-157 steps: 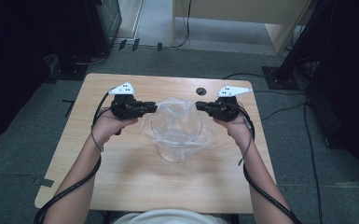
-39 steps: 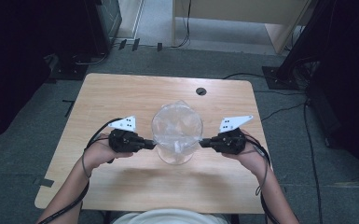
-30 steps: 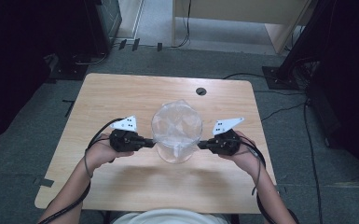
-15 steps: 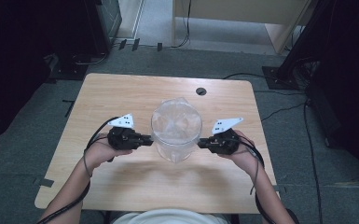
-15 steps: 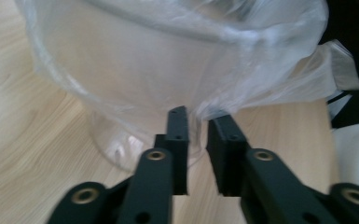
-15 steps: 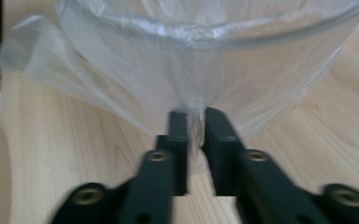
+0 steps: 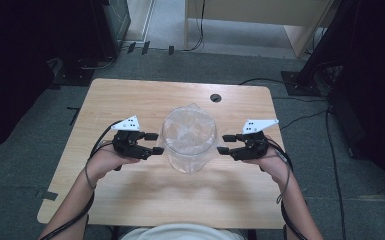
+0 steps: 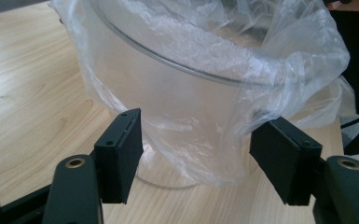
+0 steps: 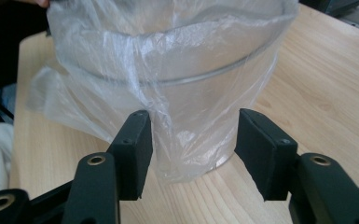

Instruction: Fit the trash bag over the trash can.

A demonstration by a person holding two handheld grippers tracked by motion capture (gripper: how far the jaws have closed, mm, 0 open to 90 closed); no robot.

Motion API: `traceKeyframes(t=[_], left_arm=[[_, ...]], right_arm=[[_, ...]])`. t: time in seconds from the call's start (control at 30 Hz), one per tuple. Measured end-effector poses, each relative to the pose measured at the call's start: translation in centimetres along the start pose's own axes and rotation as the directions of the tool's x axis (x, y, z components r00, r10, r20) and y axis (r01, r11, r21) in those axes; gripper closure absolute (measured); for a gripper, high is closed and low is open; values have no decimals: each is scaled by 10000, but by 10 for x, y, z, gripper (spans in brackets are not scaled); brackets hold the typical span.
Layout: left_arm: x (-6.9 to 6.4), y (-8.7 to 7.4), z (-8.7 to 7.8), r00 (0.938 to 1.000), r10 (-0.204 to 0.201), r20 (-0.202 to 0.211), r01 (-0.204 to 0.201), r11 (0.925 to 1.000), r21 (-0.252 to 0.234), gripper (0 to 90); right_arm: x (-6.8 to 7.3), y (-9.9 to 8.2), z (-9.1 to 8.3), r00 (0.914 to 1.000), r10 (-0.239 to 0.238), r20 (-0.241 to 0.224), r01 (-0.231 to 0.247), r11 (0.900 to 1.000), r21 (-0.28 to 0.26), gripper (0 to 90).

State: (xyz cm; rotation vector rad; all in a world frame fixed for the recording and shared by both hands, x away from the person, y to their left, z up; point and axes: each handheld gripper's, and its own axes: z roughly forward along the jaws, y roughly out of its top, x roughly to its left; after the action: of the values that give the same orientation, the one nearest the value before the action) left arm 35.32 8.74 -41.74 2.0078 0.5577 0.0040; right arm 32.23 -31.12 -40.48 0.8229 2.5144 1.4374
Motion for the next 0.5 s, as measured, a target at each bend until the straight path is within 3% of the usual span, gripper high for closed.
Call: traceKeyframes(t=[0.13,0.2,0.37,0.5], left_arm=[[0,3,-4,9999,-8,-122,5,9996,-280,335],[-1,4,-4,9996,87,-278,-94,9996,-276,335],[0,8,-5,9987,25,-510,-41,9995,-313,334],[0,15,-7,9985,125,-530,-143,9993,-342,335]], right_arm=[[-1,2,-5,10000,53,-43,-53,9999,92,383],[0,3,-9,9994,13,-333,-10,10000,83,362],[1,10,-24,9999,8,-129,-12,9996,-278,332],[2,23,-32,9999,72,80,-69,9990,-450,470]])
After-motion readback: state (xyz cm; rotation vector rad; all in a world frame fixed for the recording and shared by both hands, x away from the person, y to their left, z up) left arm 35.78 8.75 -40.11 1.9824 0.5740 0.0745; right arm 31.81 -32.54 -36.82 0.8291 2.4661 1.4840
